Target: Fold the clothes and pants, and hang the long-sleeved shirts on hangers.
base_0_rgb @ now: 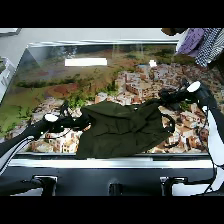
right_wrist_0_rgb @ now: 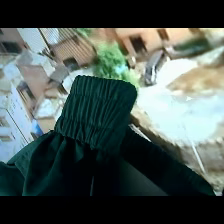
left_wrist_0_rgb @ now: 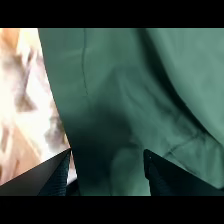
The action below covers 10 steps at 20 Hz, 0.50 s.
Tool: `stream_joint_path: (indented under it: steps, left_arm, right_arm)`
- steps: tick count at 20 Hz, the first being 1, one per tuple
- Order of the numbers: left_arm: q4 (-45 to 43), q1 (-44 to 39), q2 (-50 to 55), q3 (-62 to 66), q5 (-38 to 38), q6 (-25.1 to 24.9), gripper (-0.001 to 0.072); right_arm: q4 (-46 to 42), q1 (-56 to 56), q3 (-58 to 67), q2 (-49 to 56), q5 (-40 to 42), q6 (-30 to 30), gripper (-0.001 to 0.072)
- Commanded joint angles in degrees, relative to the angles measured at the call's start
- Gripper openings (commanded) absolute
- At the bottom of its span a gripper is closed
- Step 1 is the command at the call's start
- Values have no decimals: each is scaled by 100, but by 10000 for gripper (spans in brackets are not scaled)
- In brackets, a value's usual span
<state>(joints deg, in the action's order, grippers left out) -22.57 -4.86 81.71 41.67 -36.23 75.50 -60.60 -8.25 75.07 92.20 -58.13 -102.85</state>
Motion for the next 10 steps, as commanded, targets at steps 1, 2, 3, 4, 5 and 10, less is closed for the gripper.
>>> stream_joint_path:
  steps: [1, 2, 3, 4, 5, 10]
  left_arm:
    - [13, -22, 160, 149, -13, -74, 526]
    - [13, -22, 168, 192, -13, -74, 515]
    - [17, -24, 188, 232, -13, -72, 459]
    - [28, -24, 219, 269, -13, -61, 416]
    - [111, -24, 258, 302, -15, -57, 326]
    - [212, 164, 177, 872, -98, -101, 11]
  right_arm:
    - [-4, -2, 2, 4, -48, -42, 85]
    - [-4, -2, 2, 4, -48, -48, 85]
    - [-4, 0, 2, 4, -46, -46, 85]
    - [-7, -2, 2, 4, -48, -46, 85]
    - [-4, -2, 2, 4, -50, -46, 85]
    - [-273, -2, 2, -195, 4, -76, 48]
